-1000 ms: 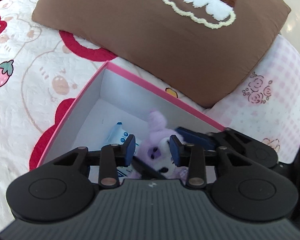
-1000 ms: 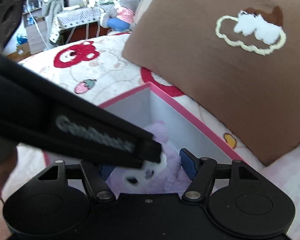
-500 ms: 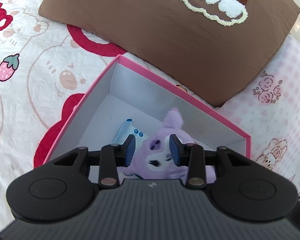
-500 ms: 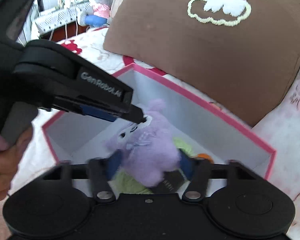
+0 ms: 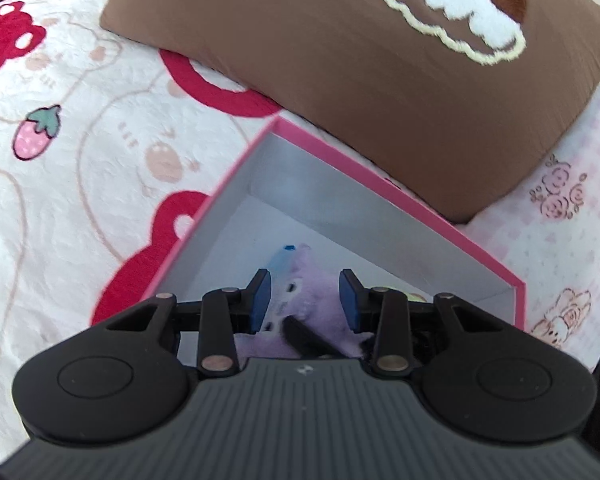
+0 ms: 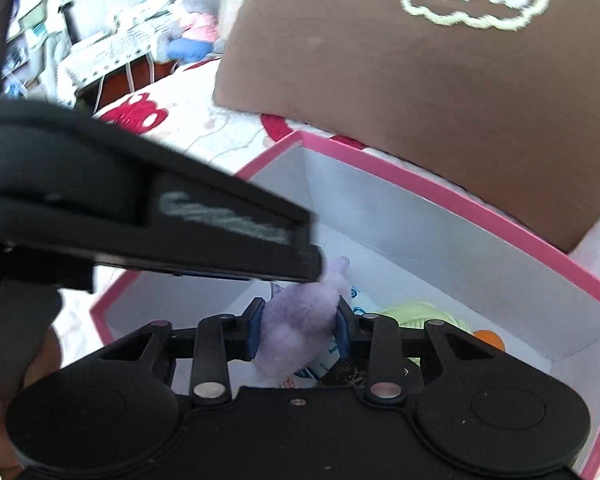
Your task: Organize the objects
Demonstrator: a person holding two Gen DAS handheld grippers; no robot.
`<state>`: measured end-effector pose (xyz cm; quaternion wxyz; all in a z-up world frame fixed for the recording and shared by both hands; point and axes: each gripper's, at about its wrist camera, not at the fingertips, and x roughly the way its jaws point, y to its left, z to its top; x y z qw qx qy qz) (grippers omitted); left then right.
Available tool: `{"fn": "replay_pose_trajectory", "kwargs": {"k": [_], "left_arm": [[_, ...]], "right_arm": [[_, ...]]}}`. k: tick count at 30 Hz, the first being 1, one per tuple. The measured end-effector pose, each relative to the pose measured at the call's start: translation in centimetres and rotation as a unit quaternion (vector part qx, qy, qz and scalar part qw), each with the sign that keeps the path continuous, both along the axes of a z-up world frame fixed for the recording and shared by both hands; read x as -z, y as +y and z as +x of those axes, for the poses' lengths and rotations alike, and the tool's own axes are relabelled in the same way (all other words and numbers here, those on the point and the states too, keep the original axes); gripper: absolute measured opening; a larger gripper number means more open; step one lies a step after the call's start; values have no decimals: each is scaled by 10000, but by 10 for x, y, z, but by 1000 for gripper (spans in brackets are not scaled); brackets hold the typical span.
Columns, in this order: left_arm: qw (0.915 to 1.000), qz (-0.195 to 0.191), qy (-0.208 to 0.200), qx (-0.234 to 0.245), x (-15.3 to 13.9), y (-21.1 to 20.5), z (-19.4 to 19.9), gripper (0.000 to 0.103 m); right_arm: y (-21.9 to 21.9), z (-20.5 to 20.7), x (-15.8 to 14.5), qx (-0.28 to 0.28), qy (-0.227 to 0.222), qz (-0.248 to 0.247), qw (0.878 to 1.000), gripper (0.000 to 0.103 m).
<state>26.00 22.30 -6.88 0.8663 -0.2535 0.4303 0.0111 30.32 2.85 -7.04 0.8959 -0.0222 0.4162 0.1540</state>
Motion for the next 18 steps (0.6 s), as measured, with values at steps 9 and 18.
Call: {"fn": "replay_pose_trajectory", "kwargs": {"k": [9,18], "left_arm": [[9989,-155,-405,-175,-22,13,-13,35],[9997,-161,-112,-163,-9,12,-9,35]], "right_arm": [[-11,3,-15,526,-604,336,9962,38],[-38,4,2,662,456,709,9942,58]]}}
